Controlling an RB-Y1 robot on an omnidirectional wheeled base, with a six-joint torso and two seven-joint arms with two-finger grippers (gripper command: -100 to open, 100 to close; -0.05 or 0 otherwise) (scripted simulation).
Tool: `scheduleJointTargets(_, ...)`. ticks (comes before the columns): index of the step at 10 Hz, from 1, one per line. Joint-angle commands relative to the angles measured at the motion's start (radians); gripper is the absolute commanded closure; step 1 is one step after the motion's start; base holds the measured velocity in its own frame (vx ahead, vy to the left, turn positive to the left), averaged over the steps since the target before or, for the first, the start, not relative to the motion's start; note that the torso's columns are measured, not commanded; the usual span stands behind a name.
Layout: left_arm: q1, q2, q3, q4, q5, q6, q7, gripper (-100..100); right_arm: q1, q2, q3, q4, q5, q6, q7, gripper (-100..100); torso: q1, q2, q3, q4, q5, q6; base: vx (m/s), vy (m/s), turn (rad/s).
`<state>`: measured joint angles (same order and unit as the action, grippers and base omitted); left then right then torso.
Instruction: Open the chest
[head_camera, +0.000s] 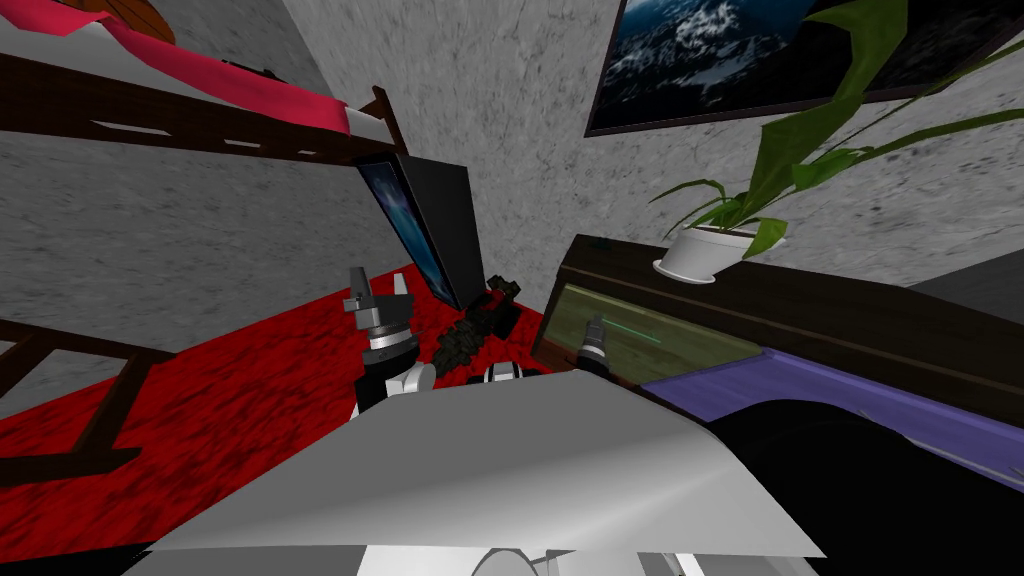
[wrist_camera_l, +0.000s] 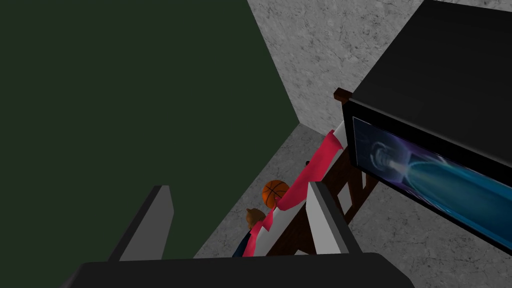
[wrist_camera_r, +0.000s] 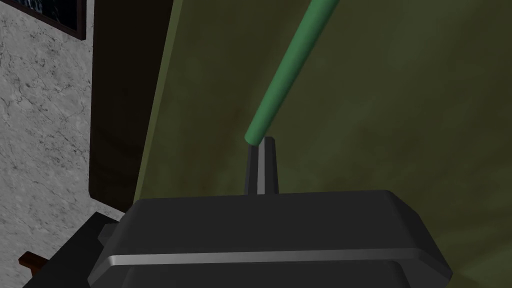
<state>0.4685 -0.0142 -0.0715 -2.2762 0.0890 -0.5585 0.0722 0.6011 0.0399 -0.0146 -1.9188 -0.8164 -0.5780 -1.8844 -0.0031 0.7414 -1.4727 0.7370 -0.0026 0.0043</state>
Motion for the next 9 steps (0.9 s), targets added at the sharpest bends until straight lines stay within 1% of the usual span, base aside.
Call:
scheduleJointTargets(1, 0.0, 0.0, 0.0, 0.0, 0.0, 0.0, 0.0, 0, 0.001, -0.064, 0.002, -0.002, -0.005, -0.002, -0.011, -100, -0.003, -0.003, -0.002, 0.0, 0.0, -0.002, -0.01, 0.004, 0.015)
scheduleJointTargets(4, 0.0, 0.0, 0.0, 0.0, 0.0, 0.0, 0.0, 0, 0.003, -0.132, 0.008, -0.006, -0.015, -0.006, -0.034, -100, -0.003, -0.003, -0.004, 0.003, 0.004, -0.001, -0.014, -0.006, 0.014)
scheduleJointTargets(5, 0.0, 0.0, 0.0, 0.0, 0.0, 0.0, 0.0, 0, 0.005, -0.149, 0.011, -0.008, -0.02, -0.008, -0.045, -100, -0.004, -0.004, -0.004, 0.002, 0.002, -0.001, -0.01, -0.029, -0.015)
scheduleJointTargets(6, 0.0, 0.0, 0.0, 0.0, 0.0, 0.0, 0.0, 0, 0.007, -0.173, 0.016, -0.012, -0.03, -0.012, -0.068, -100, -0.002, -0.004, -0.004, 0.001, 0.002, -0.003, -0.025, -0.035, 0.023)
scheduleJointTargets(9, 0.0, 0.0, 0.0, 0.0, 0.0, 0.0, 0.0, 0, 0.012, -0.199, 0.028, -0.022, -0.052, -0.022, -0.118, -100, 0.0, -0.004, -0.004, 0.002, 0.003, -0.003, -0.029, -0.028, 0.029)
